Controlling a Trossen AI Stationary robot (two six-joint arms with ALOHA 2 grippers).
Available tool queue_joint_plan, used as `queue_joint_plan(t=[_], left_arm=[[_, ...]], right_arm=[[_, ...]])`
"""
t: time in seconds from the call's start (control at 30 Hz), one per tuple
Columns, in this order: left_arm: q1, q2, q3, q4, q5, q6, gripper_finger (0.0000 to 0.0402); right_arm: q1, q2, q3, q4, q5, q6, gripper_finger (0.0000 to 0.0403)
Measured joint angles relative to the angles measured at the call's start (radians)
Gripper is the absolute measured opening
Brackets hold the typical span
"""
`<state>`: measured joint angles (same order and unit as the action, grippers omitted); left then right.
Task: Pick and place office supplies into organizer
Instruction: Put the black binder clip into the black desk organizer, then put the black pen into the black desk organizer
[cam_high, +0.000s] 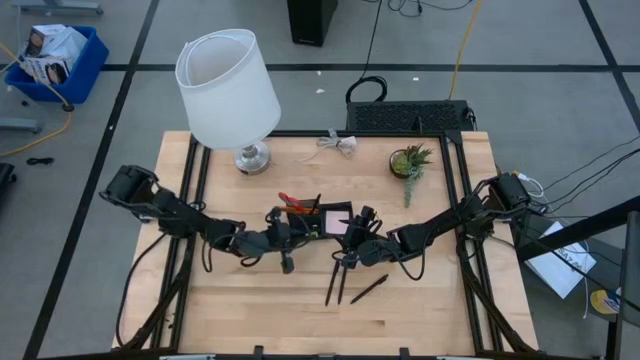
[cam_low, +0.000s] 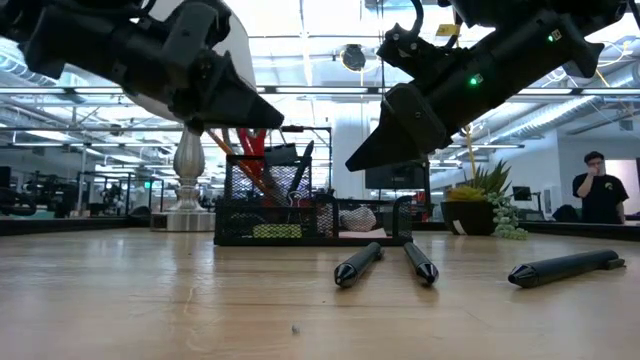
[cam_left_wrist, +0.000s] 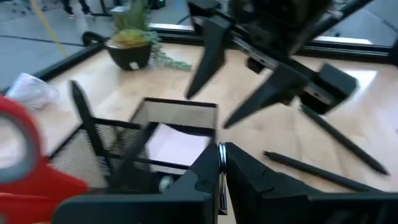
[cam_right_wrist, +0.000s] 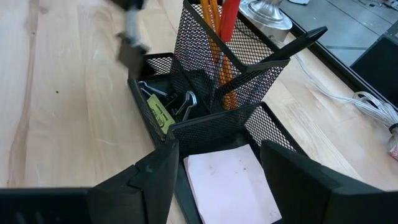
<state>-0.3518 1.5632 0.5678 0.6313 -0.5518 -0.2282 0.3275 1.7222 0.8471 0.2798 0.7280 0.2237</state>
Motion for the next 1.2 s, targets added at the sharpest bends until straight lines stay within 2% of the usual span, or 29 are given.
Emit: queue_joint_plan(t=[0.23, 0.5, 0.8, 1.2], left_arm=[[0.05, -0.027, 0.0, -0.114, -0.007, -0.001, 0.0008], [0.072, -0.026, 0.0, -0.155, -0.008, -0.036, 0.0035], [0.072, -0.026, 0.0, -0.203, 0.005, -0.046, 0.0003], [0.048, -0.026, 0.0, -0.203, 0.008, -0.066, 0.0045]], right_arm=[[0.0, 0.0, 0.0, 0.0, 0.0, 0.0, 0.0221], [0.0, 0.0, 0.0, 0.0, 0.0, 0.0, 0.0221], [0.0, 0.0, 0.0, 0.0, 0.0, 0.0, 0.0221], [0.0, 0.0, 0.0, 0.0, 0.0, 0.0, 0.0221]])
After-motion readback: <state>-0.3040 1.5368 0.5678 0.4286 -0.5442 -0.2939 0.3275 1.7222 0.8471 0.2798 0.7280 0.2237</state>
